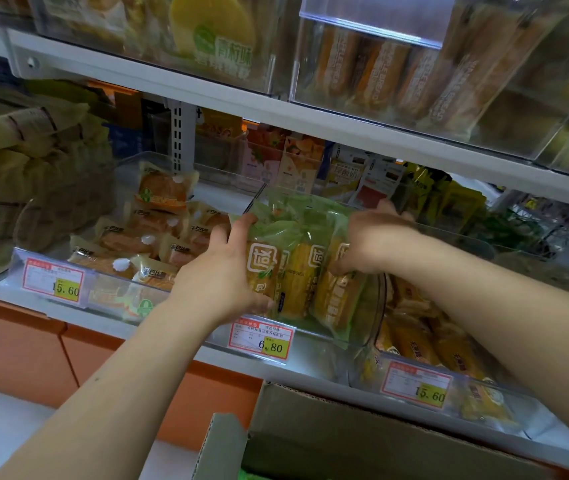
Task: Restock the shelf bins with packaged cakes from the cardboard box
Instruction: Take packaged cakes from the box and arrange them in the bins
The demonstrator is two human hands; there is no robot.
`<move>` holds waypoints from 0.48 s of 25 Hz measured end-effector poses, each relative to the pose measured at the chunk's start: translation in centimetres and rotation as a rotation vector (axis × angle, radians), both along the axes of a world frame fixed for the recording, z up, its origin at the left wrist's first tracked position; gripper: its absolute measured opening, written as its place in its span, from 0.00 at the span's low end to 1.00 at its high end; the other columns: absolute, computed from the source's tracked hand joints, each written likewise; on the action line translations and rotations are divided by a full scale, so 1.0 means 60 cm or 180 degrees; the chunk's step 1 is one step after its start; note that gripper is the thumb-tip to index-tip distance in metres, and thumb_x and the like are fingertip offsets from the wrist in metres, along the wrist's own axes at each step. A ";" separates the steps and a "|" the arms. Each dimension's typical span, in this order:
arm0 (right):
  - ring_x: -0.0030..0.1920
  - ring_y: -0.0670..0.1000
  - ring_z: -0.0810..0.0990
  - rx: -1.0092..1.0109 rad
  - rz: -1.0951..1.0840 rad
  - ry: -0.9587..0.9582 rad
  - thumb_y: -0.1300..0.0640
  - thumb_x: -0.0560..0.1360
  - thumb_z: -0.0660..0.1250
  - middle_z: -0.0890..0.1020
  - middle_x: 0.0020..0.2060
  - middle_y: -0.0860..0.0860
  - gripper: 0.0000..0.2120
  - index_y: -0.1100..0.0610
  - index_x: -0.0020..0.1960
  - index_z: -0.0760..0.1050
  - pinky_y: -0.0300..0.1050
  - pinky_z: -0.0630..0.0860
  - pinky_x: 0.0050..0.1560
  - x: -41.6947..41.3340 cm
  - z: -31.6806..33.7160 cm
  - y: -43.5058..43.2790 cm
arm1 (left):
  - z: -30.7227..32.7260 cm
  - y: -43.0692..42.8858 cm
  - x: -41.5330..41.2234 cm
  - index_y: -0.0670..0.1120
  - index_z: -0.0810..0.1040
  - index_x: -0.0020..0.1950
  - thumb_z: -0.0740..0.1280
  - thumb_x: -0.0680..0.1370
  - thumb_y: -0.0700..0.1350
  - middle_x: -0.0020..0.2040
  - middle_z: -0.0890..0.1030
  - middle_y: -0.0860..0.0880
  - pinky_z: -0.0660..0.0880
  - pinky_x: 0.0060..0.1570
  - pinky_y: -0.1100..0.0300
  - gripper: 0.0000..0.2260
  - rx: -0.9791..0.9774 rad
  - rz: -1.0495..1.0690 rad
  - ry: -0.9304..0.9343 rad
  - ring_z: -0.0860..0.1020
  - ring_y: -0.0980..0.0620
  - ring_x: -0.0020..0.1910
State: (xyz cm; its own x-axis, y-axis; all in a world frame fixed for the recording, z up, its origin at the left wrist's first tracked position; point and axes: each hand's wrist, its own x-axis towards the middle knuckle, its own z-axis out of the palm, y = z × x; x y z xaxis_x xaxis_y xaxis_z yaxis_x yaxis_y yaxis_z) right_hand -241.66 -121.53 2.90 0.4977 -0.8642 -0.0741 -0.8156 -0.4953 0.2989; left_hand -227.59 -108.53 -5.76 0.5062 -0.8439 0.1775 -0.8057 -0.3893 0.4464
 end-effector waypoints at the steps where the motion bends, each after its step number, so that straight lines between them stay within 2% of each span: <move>1: 0.69 0.59 0.63 0.0076 0.0029 -0.0090 0.35 0.68 0.71 0.70 0.65 0.56 0.32 0.53 0.63 0.70 0.57 0.66 0.64 -0.002 -0.014 -0.007 | -0.002 0.001 -0.001 0.59 0.44 0.76 0.79 0.63 0.57 0.73 0.61 0.48 0.76 0.44 0.52 0.54 -0.0007 -0.0002 -0.0031 0.78 0.43 0.57; 3: 0.73 0.60 0.59 0.0284 0.0071 -0.0432 0.35 0.66 0.72 0.63 0.73 0.57 0.42 0.51 0.74 0.62 0.58 0.63 0.70 -0.013 -0.034 -0.021 | -0.004 0.002 -0.002 0.58 0.44 0.76 0.79 0.64 0.57 0.74 0.61 0.49 0.73 0.42 0.54 0.53 -0.0027 0.0020 -0.0087 0.77 0.43 0.58; 5: 0.76 0.61 0.55 0.0400 0.0115 -0.0561 0.36 0.66 0.73 0.57 0.76 0.56 0.46 0.48 0.77 0.56 0.60 0.58 0.74 -0.020 -0.040 -0.027 | -0.006 0.003 -0.003 0.58 0.45 0.77 0.79 0.64 0.58 0.74 0.61 0.49 0.72 0.42 0.54 0.53 -0.0022 0.0046 -0.0147 0.76 0.42 0.59; 8: 0.77 0.59 0.51 0.0359 0.0211 -0.0208 0.35 0.66 0.71 0.58 0.76 0.54 0.46 0.47 0.77 0.55 0.61 0.52 0.74 -0.015 -0.043 -0.030 | -0.004 0.004 -0.004 0.58 0.45 0.77 0.79 0.64 0.59 0.74 0.60 0.48 0.74 0.42 0.52 0.53 0.0058 0.0040 -0.0255 0.77 0.42 0.58; 12: 0.77 0.59 0.50 0.0078 0.0232 0.0178 0.32 0.66 0.70 0.60 0.76 0.54 0.46 0.50 0.76 0.56 0.63 0.51 0.73 -0.003 -0.050 -0.035 | 0.007 0.000 -0.007 0.58 0.47 0.76 0.79 0.65 0.59 0.75 0.57 0.45 0.76 0.53 0.45 0.51 0.0396 0.0130 -0.0284 0.74 0.39 0.63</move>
State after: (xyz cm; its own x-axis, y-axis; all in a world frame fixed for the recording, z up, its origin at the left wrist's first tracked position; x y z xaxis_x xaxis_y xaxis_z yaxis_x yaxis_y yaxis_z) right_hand -241.83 -123.64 -0.10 0.5536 -0.8235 -0.1241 -0.7596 -0.5604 0.3302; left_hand -227.98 -108.53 -5.35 0.5274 -0.8413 0.1187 -0.8224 -0.4704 0.3200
